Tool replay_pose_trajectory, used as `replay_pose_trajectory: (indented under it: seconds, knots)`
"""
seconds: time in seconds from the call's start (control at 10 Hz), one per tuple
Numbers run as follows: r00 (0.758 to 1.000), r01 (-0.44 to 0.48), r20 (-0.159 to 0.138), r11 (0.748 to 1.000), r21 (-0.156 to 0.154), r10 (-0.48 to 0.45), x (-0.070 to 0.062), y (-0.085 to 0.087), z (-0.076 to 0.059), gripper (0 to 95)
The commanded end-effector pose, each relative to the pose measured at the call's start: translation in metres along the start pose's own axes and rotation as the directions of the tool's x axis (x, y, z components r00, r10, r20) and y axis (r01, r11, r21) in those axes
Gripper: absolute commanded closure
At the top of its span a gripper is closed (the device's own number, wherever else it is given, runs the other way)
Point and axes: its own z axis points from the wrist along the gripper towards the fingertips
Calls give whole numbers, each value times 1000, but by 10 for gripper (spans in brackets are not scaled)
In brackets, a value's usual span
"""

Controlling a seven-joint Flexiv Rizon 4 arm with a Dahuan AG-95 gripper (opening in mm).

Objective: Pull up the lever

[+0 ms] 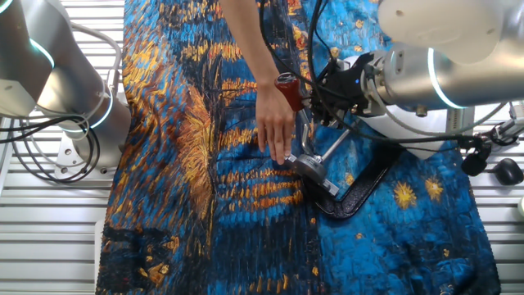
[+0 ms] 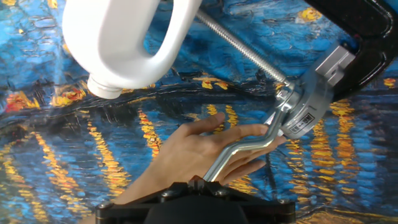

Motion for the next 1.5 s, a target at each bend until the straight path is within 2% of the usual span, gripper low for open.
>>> replay_pose_trajectory:
  seconds: [0.1, 0.6, 1.0, 1.4, 1.5]
  knots:
    - [1000, 6, -10, 1000, -13, -6, 0, 1, 1, 950]
    - [1000, 10, -11, 1000, -17, -10, 1, 3, 11, 950]
    - [1000, 6, -8, 1000, -13, -7, 0, 4, 11, 950]
    - [1000, 3, -6, 1000, 4, -3, -4, -3, -8, 950]
    - [1000, 0, 6, 1000, 31, 0, -9, -9, -22, 950]
